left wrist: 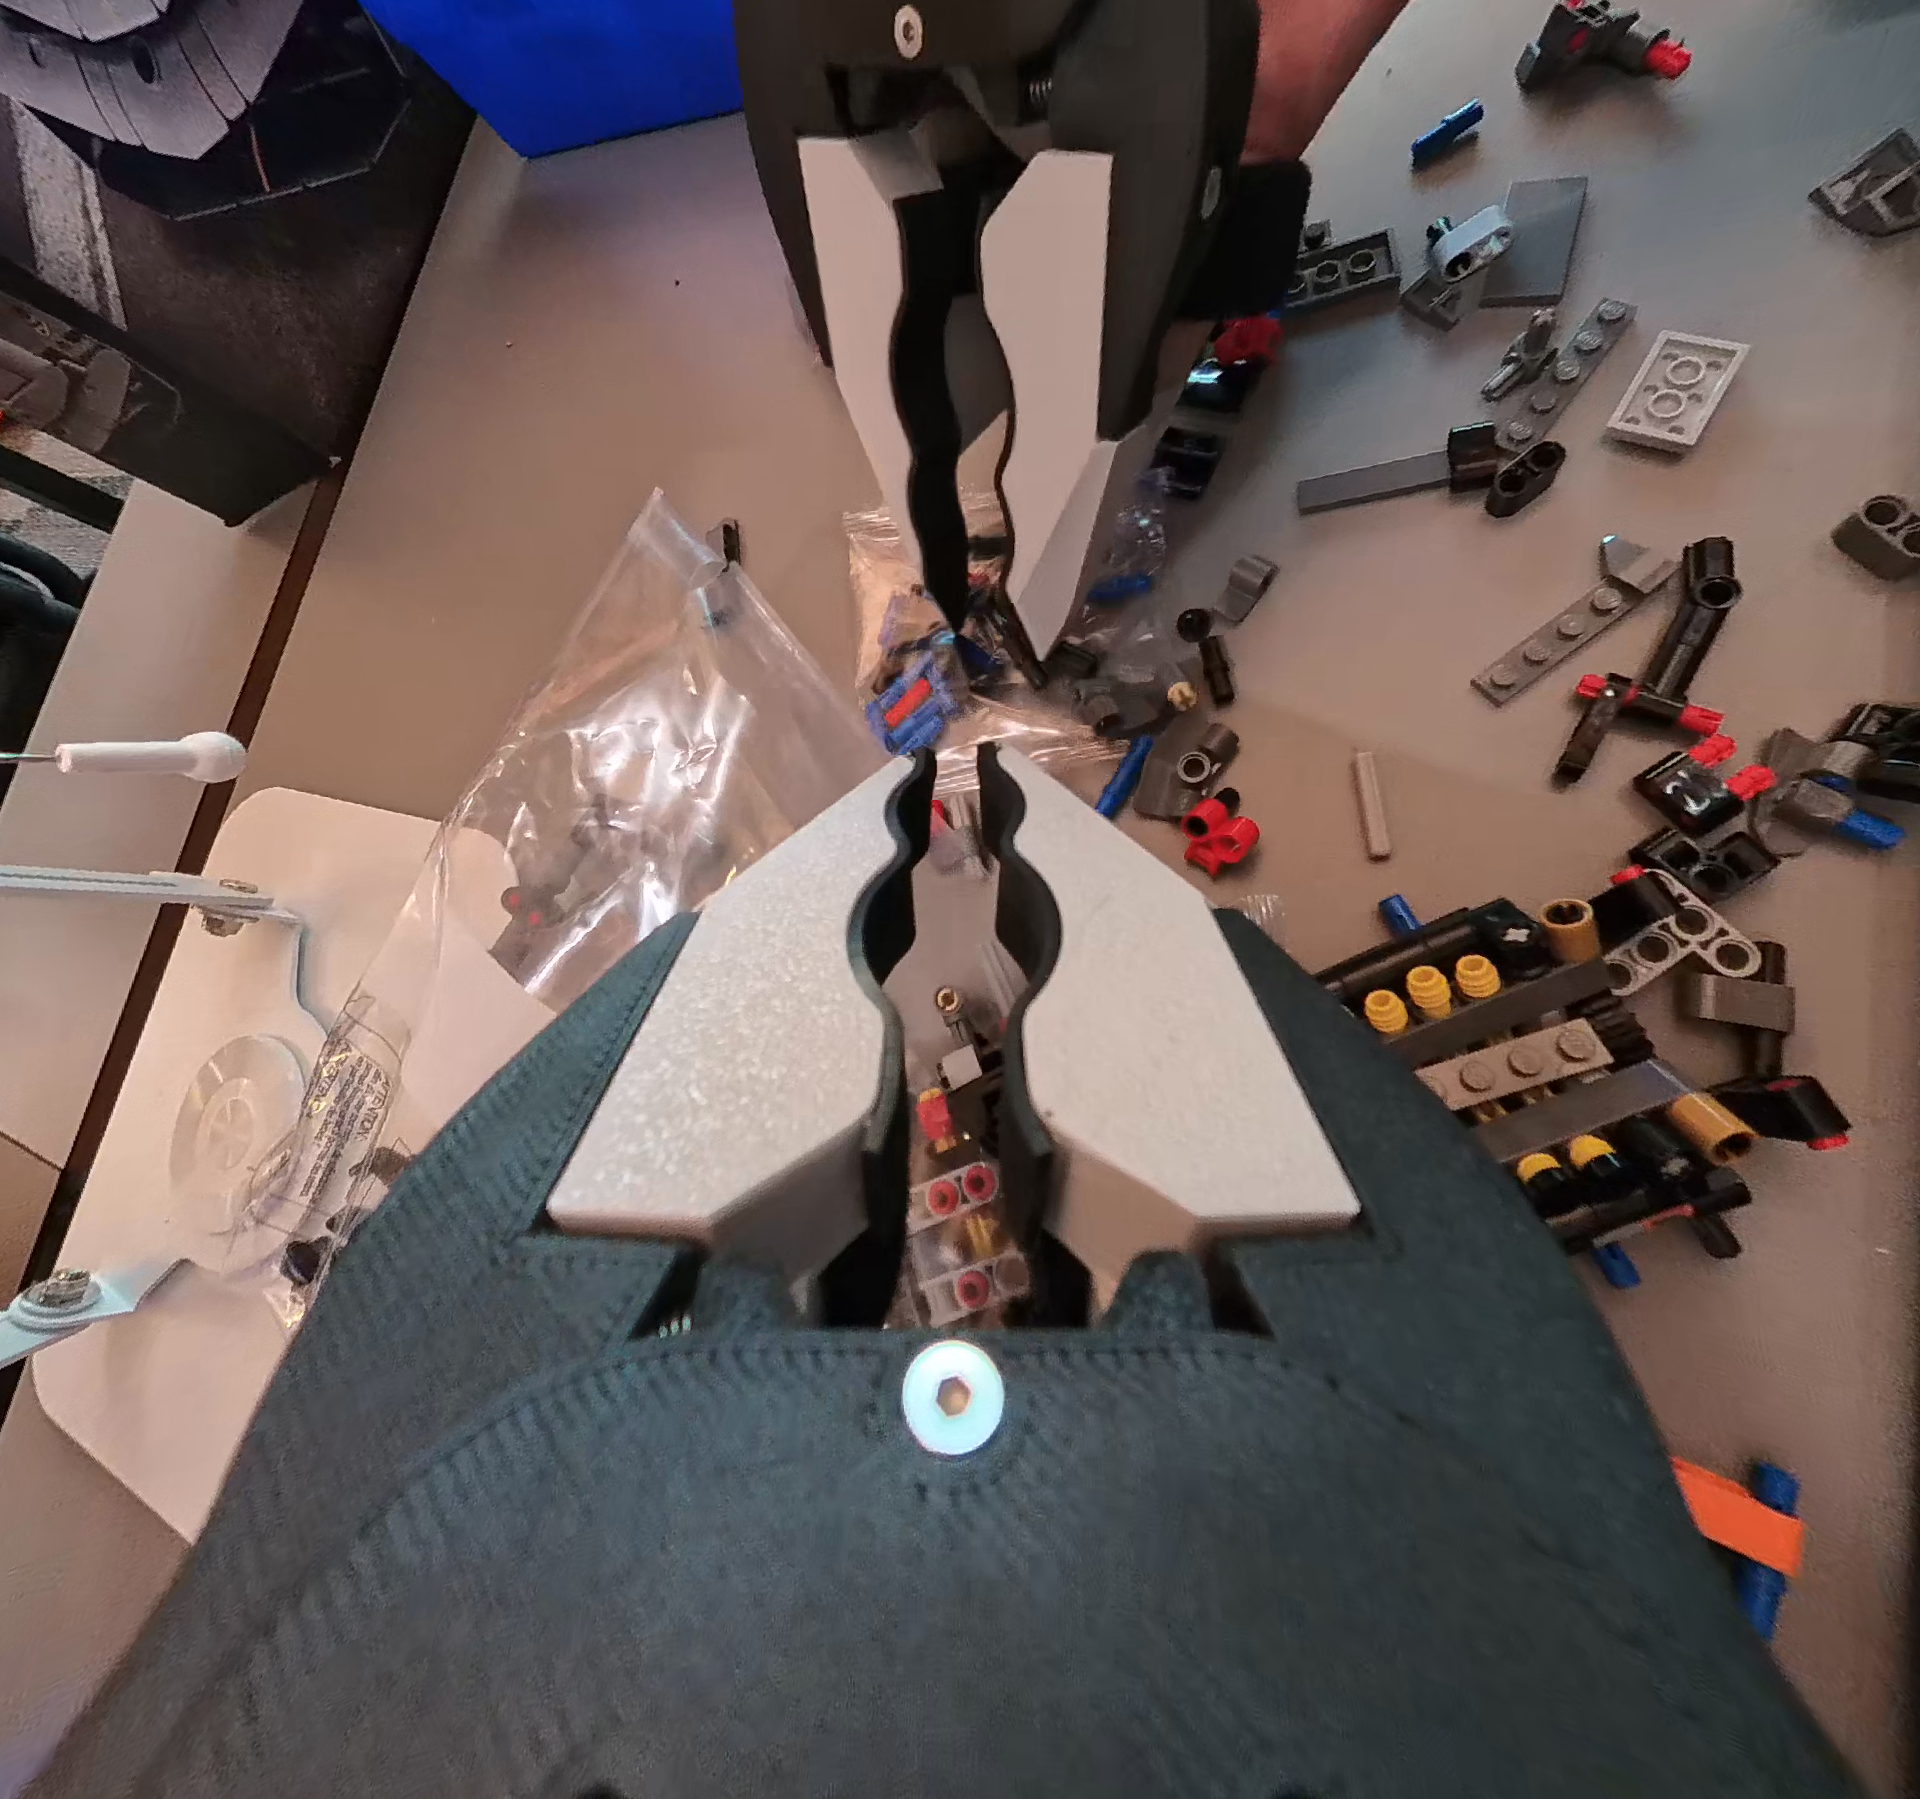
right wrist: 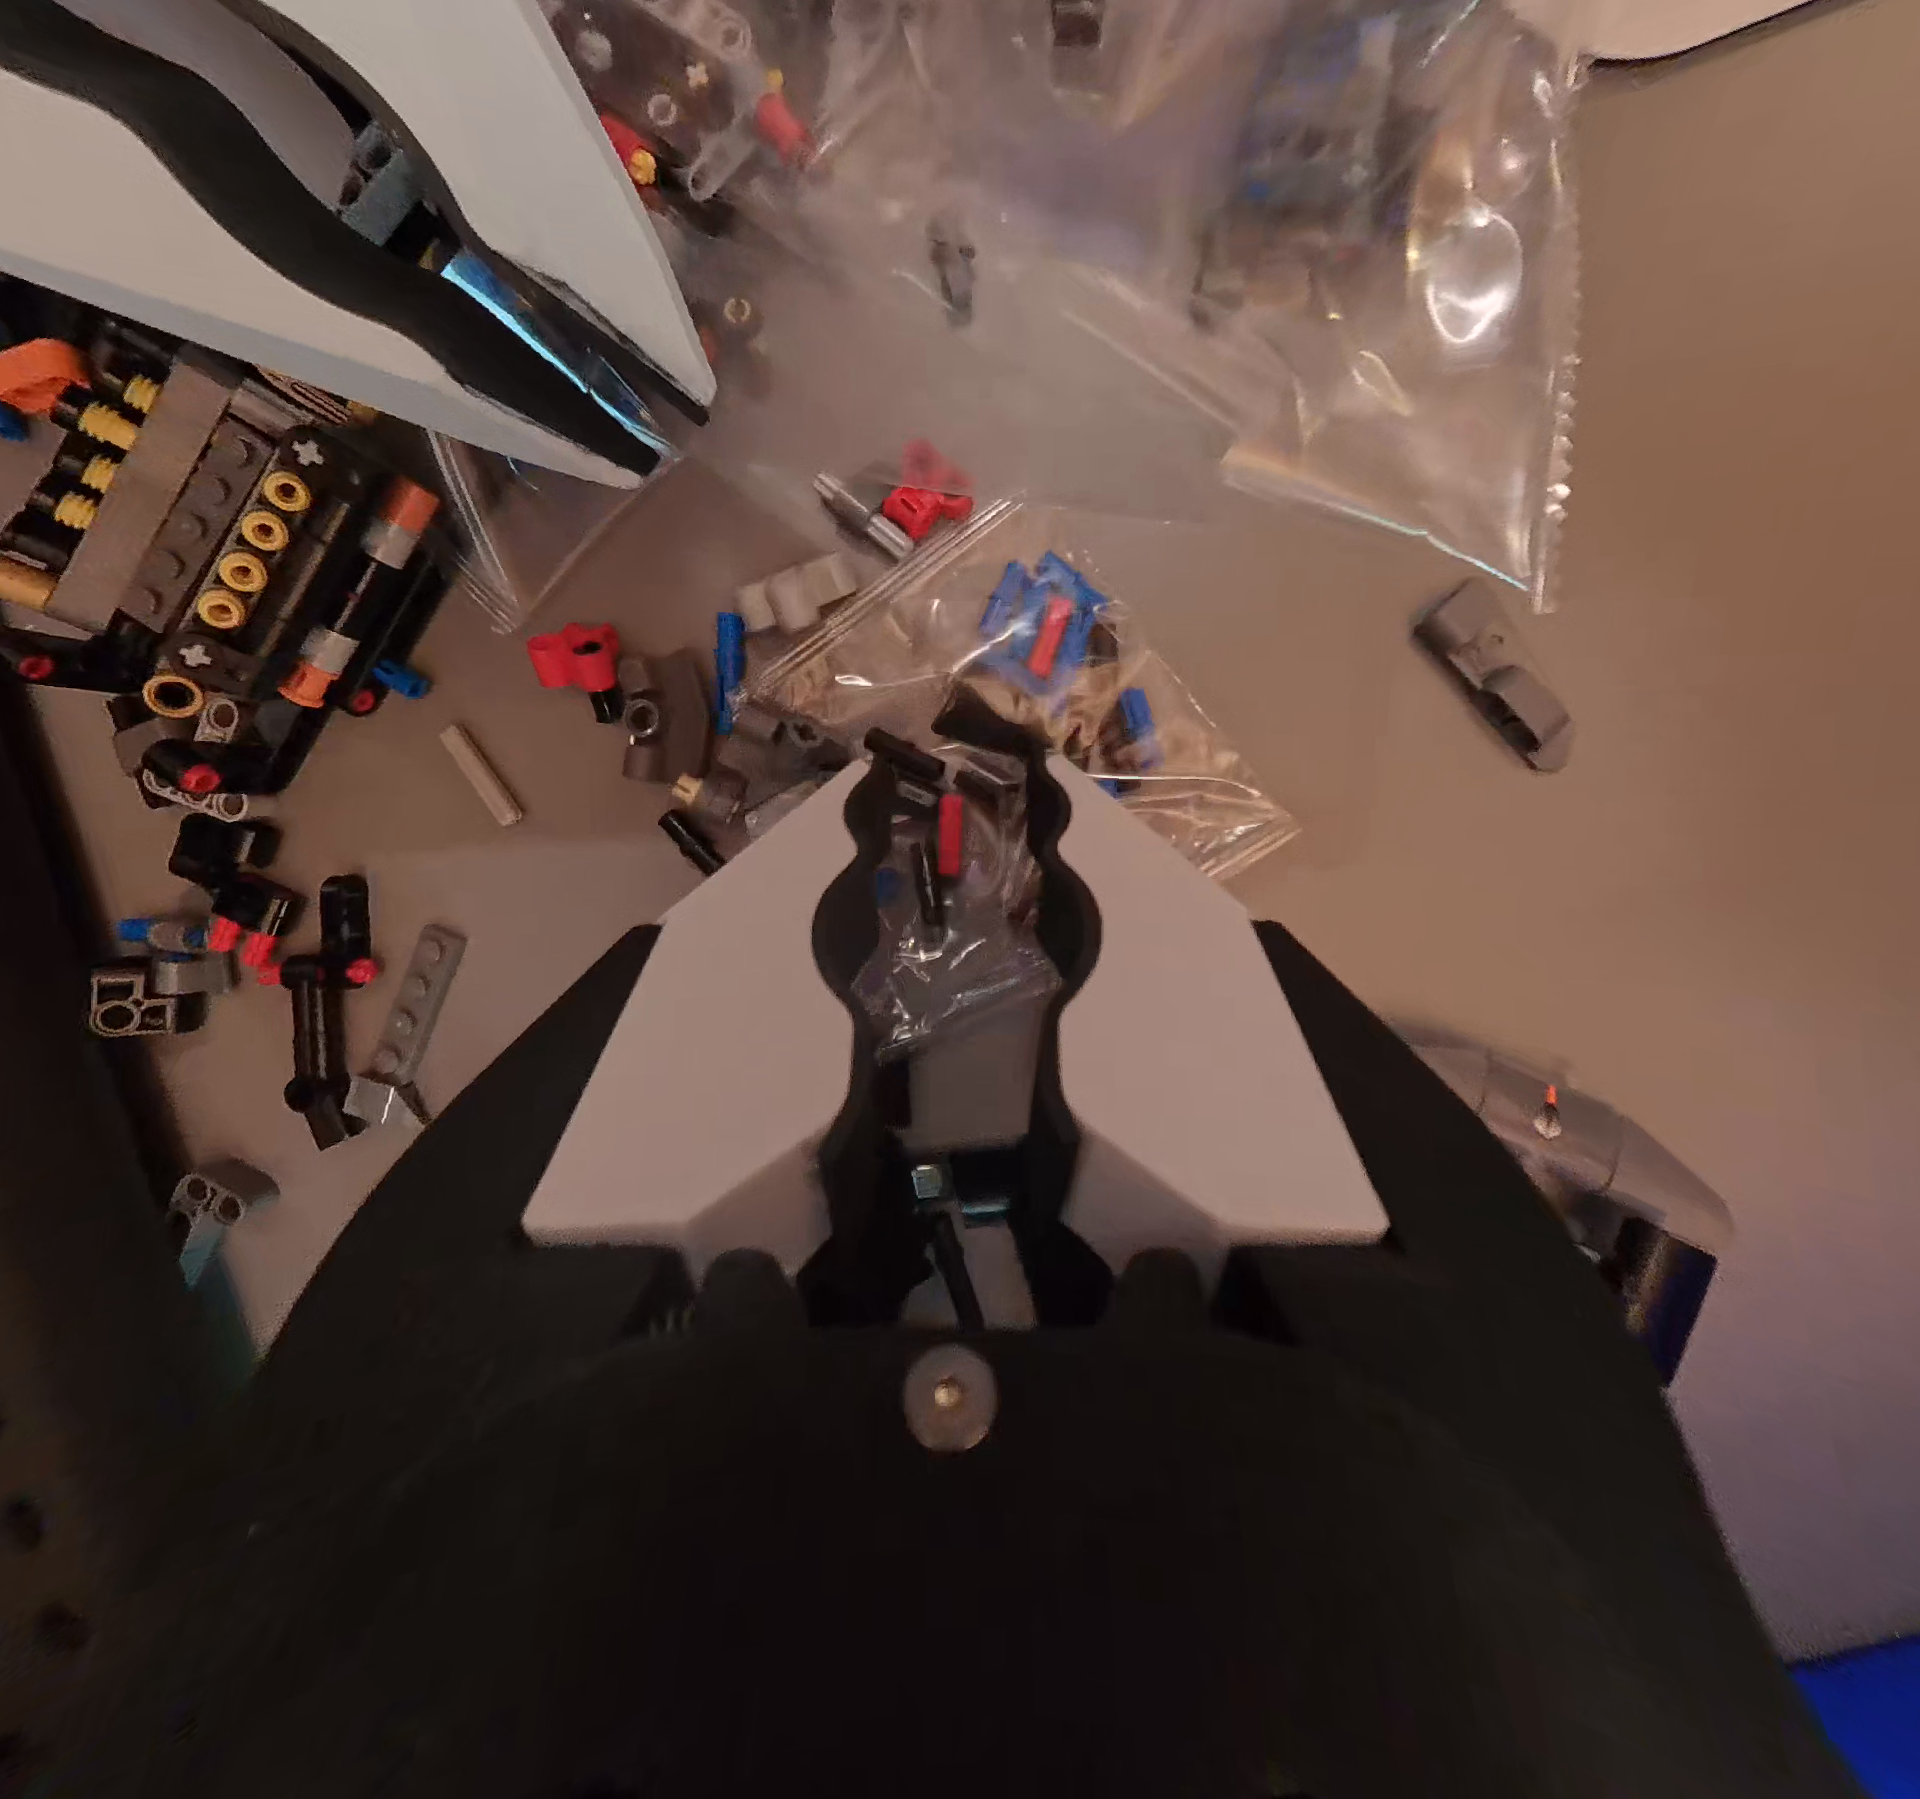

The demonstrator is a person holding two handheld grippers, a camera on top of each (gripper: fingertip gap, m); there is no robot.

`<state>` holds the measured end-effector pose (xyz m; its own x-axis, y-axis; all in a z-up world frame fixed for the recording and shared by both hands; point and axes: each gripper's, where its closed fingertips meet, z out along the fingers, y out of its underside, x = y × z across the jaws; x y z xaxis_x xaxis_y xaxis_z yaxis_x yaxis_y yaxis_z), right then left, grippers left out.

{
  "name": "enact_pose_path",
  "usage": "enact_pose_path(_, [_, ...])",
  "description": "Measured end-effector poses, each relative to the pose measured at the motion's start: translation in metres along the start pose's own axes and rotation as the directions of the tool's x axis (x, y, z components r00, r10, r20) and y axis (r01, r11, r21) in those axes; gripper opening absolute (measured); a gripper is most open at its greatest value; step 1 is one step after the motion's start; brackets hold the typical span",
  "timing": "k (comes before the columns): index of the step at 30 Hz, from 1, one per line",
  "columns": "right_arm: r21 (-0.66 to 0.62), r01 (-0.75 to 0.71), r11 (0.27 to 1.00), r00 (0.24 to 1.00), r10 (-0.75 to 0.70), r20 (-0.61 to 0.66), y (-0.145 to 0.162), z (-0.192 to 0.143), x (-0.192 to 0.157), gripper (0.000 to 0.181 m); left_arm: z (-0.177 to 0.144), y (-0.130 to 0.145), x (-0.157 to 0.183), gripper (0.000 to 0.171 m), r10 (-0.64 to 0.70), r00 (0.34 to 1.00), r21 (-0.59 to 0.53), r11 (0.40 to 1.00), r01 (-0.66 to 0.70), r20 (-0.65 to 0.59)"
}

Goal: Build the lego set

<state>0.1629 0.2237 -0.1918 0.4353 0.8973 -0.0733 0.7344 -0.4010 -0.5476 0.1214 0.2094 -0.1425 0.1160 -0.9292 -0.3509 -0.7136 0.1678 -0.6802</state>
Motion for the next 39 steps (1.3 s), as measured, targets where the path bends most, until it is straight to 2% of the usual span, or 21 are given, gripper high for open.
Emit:
enact_pose_path(2, [-0.002, 0.001, 1.0, 1.0, -0.001, 0.006, 0.0, 0.0, -0.001, 0.015, 0.0, 0.0, 0.0, 0.006, 0.0, 1.0, -0.001, 1.0, 0.0, -0.001])
enact_pose_path(4, [-0.002, 0.011, 1.0, 1.0, -0.011, -0.005, 0.001, -0.002, 0.0, 0.0, 0.001, 0.0, 0.0, 0.006, 0.001, 1.0, -0.002, 1.0, -0.001, -0.002])
enact_pose_path(13, [-0.02, 0.03, 0.999, 0.999, -0.03, -0.018, 0.004, -0.006, -0.001, 0.0, 0.001, 0.001, 0.001, 0.006, 0.0, 1.0, -0.005, 1.0, 0.0, -0.004])
enact_pose_path(17, [0.045, 0.01, 0.999, 1.0, -0.011, 0.02, -0.003, -0.017, -0.004, 0.0, 0.001, 0.0, 0.002, 0.007, -0.006, 1.0, 0.0, 1.0, 0.006, -0.015])
enact_pose_path(21, [0.154, -0.006, 0.988, 0.989, -0.016, 0.145, -0.019, -0.028, -0.023, 0.0, 0.002, 0.0, 0.004, 0.007, -0.006, 1.0, -0.001, 1.0, 0.006, -0.022])
enact_pose_path(27, [0.21, 0.027, 0.977, 0.97, -0.077, 0.233, -0.031, -0.029, -0.045, 0.0, 0.003, -0.002, 0.007, 0.008, 0.001, 0.999, 0.004, 1.0, -0.001, -0.032])
enact_pose_path(33, [0.281, 0.032, 0.959, 0.955, -0.112, 0.274, -0.044, -0.034, -0.056, 0.0, 0.006, -0.006, 0.015, 0.01, 0.021, 0.998, 0.018, 1.0, -0.02, -0.059])
enact_pose_path(39, [0.291, 0.044, 0.956, 0.956, -0.125, 0.265, -0.047, -0.034, -0.057, 0.0, 0.006, -0.007, 0.016, 0.009, 0.03, 0.998, 0.019, 0.999, -0.028, -0.061])
